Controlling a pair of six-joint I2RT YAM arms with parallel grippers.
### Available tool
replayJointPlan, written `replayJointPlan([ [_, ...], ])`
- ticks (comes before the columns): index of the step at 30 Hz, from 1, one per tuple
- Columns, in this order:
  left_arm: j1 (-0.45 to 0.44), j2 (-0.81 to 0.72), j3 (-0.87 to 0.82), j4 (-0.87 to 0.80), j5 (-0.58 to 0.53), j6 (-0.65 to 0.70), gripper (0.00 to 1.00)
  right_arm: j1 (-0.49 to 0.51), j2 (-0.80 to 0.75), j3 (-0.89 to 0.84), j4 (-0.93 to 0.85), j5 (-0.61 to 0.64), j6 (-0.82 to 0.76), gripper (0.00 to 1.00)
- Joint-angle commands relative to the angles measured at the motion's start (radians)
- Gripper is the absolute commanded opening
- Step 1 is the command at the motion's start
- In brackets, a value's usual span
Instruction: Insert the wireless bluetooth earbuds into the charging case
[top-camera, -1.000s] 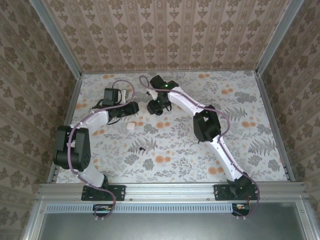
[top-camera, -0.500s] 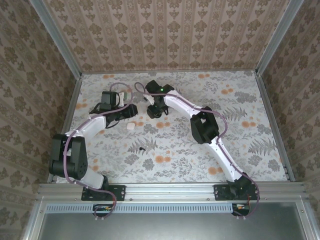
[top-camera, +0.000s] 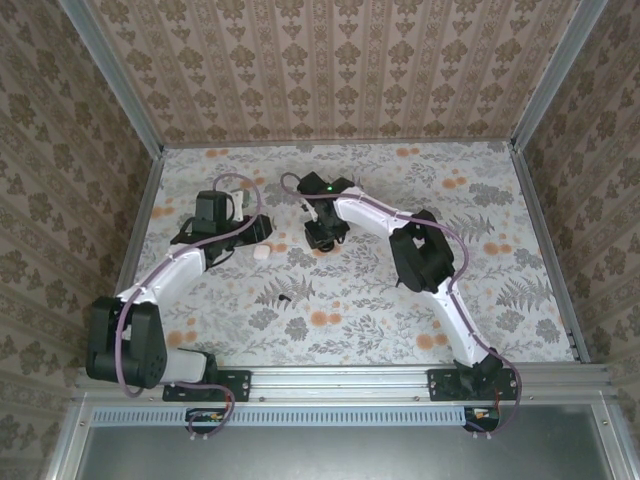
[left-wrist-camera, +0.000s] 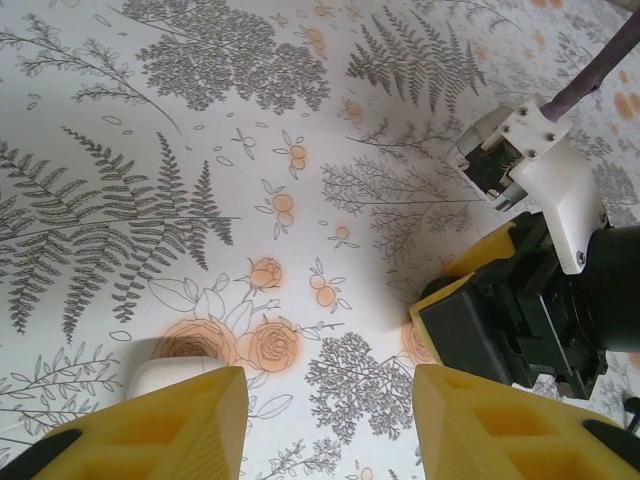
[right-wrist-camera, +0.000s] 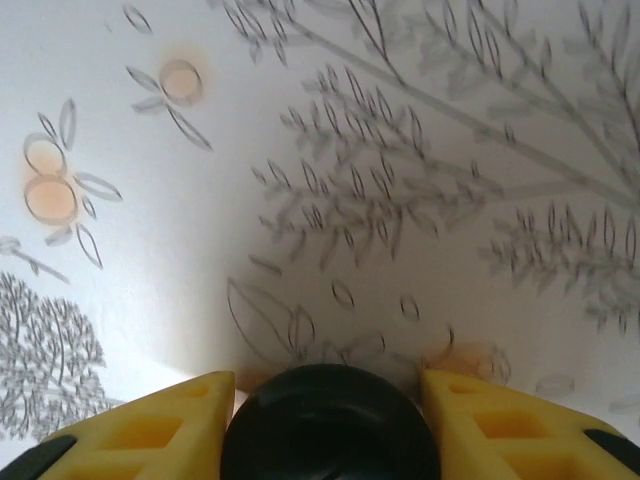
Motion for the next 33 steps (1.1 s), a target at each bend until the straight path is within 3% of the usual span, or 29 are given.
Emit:
replayJointPlan([
  [1,-0.03,-0.047,-0.026,0.05,-0.014,-0.012,0.48,-0.038,-0.116,-0.103,0.053,-0.099,0.179,0.44],
  [8,-0.145,-0.088,-0.092,0.218,-0.084,-0.046,0.48,-0.132,-0.306,-0.36,0.295,-0.314,0.416,0.44],
  [21,-0.436,-0.003,-0.149,0.707,-0.26,-0.053,0.52,-0.171,-0.595,-0.566,0.54,-0.322,0.621,0.43],
  [27,-0.46,0.074,-0.158,0.903,-0.255,-0.096,0.53,-0.17,-0.679,-0.634,0.598,-0.32,0.673,0.43],
  [33,-0.463,0.147,-0.136,0.984,-0.202,-0.134,0.51,-0.167,-0.736,-0.667,0.605,-0.315,0.685,0.43],
])
